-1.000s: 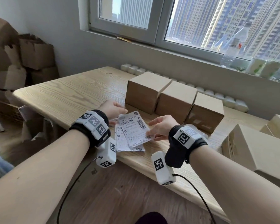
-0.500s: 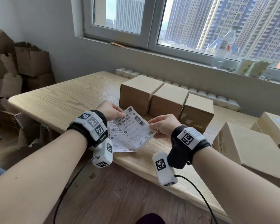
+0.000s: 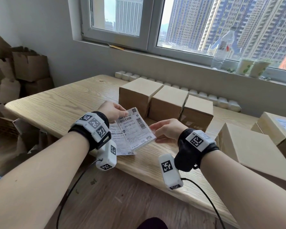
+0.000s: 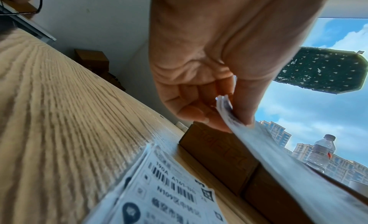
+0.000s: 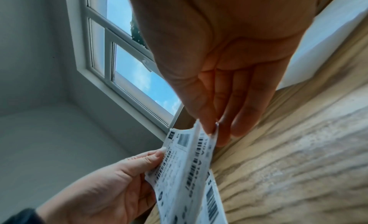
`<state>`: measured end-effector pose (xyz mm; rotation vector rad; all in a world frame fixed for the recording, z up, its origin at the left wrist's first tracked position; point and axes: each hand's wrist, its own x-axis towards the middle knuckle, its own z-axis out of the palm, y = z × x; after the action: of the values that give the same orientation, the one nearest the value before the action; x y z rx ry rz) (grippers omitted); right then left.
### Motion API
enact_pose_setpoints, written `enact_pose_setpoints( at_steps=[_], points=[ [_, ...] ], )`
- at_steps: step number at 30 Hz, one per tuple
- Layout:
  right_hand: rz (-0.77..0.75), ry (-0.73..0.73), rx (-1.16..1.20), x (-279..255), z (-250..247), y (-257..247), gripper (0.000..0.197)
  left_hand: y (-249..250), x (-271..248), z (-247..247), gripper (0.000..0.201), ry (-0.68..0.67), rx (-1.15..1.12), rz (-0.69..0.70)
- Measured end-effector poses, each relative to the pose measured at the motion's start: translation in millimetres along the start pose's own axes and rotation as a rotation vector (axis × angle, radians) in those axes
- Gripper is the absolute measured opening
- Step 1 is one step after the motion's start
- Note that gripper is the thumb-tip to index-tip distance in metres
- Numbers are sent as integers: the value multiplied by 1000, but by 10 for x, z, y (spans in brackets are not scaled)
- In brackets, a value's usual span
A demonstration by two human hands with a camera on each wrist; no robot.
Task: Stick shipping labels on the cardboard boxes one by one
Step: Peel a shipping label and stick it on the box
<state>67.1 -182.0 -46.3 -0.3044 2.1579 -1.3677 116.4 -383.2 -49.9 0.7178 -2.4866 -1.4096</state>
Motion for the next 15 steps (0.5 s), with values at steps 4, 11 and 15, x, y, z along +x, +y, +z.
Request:
enact_pose_setpoints(
  at_steps=[4, 11, 15],
  points=[
    [-3, 13, 112, -17, -9, -8, 28, 5, 8, 6, 19, 91, 37, 21],
    [-56, 60, 204, -32, -30, -29, 23, 259, -210, 92, 52, -209, 201, 177],
    [-78, 84, 240, -15, -31, -42, 27, 341, -251, 123, 58, -361, 321, 226]
  ],
)
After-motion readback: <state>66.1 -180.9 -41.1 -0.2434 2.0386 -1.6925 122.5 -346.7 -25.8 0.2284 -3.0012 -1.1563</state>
